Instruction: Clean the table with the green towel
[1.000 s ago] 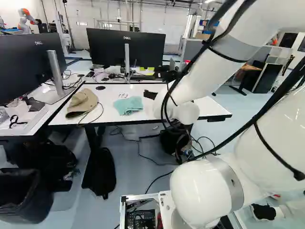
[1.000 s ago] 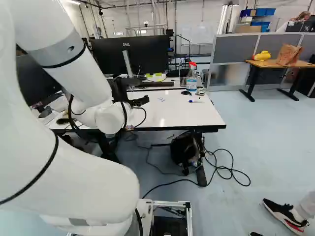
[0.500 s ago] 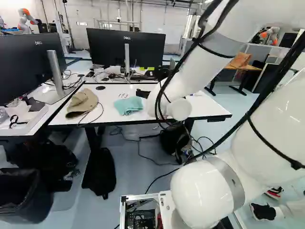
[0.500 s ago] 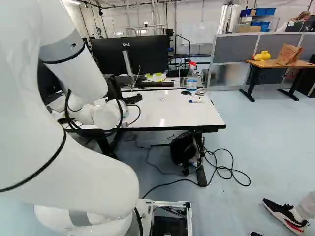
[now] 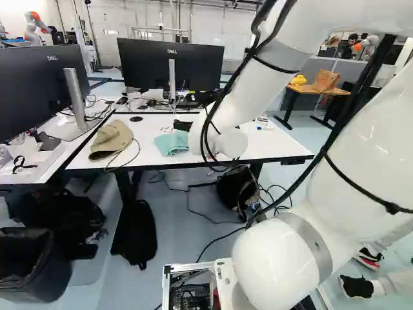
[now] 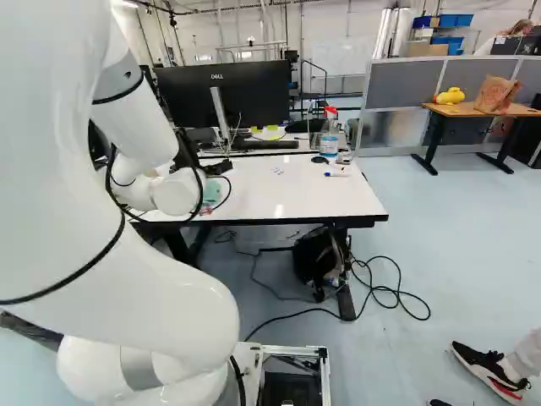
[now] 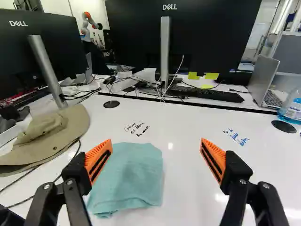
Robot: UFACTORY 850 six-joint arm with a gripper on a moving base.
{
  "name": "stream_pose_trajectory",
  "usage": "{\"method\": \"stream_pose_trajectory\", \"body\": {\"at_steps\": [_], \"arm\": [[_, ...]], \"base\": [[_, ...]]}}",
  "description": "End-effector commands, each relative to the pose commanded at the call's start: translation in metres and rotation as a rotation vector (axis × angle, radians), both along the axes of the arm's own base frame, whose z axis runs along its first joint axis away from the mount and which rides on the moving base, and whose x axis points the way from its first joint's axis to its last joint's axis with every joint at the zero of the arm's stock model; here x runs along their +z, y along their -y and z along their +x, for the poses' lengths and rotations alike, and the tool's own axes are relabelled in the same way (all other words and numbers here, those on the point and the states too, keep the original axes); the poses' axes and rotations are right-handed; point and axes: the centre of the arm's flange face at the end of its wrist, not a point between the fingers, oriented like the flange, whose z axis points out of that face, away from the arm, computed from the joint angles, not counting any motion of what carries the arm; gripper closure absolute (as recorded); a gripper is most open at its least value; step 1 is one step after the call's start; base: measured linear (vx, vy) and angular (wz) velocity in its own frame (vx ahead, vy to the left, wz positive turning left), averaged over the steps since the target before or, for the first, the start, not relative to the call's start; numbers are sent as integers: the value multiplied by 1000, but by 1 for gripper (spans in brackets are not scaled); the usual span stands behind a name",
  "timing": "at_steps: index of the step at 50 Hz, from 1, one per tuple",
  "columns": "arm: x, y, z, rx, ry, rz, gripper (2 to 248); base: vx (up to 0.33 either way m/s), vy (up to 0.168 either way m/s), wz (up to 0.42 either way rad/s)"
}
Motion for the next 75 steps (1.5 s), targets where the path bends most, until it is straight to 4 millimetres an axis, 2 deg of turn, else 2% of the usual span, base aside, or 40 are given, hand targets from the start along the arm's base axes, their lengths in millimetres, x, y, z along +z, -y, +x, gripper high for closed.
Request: {"method": "stream_pose_trajectory", "body": {"at_steps": [29, 56, 75], "arm": [[-8, -43, 31, 70, -105, -32, 3], [-25, -71, 73, 67, -281, -76, 3], [-36, -77, 75, 58, -415, -107, 3]], "base": [[0, 0, 0], [0, 0, 0], [0, 0, 0]]}}
